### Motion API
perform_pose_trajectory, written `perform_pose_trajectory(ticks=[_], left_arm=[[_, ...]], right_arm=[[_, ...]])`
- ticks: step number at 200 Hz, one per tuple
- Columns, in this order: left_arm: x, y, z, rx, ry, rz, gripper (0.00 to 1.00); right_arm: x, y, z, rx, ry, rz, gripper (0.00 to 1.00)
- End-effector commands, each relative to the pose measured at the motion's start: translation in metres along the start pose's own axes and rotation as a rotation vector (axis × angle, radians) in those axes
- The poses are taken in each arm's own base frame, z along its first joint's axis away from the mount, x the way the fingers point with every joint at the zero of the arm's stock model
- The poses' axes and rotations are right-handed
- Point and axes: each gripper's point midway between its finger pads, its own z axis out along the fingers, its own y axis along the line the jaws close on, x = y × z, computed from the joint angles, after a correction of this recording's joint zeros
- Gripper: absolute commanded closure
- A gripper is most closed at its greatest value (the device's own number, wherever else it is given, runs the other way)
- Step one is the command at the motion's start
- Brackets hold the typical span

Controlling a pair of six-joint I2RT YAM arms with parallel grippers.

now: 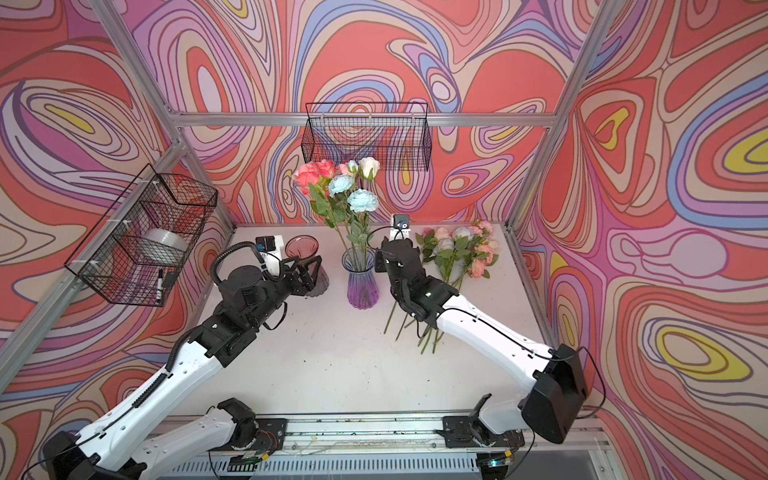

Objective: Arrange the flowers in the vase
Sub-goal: 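Open the right gripper and move it back to the rose pile, then close the right gripper on a white rose stem in the pile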

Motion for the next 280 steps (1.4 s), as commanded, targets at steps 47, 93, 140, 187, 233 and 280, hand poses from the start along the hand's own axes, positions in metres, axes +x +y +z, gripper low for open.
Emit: perform_pose_trajectory(ticks=[47, 93, 140, 187, 233, 280], left_arm=[[0.05, -0.084, 0.012, 0.358, 0.218, -0.082, 0.37], [0.078, -0.106, 0.008, 0.365, 0.29, 0.061, 0.35], [0.062, -0.089, 0.004, 0.283, 0.202, 0.108, 0.3], [0.053, -0.087, -0.001, 0.271, 0.168, 0.125, 0.29], [0.049, -0.084, -0.002, 0.256, 0.151, 0.137, 0.28], [0.046, -0.083, -0.003, 0.248, 0.141, 0.153, 0.28]], right_arm=[[0.11, -0.166, 0.069, 0.22, 0.422, 0.294, 0.7], [0.172, -0.151, 0.13, 0.144, 0.598, 0.352, 0.69], [0.203, -0.127, 0.178, 0.052, 0.673, 0.411, 0.67], [0.221, -0.133, 0.211, 0.12, 0.708, 0.414, 0.67], [0.241, -0.134, 0.232, 0.13, 0.745, 0.413, 0.68], [0.246, -0.129, 0.236, 0.116, 0.748, 0.457, 0.85]])
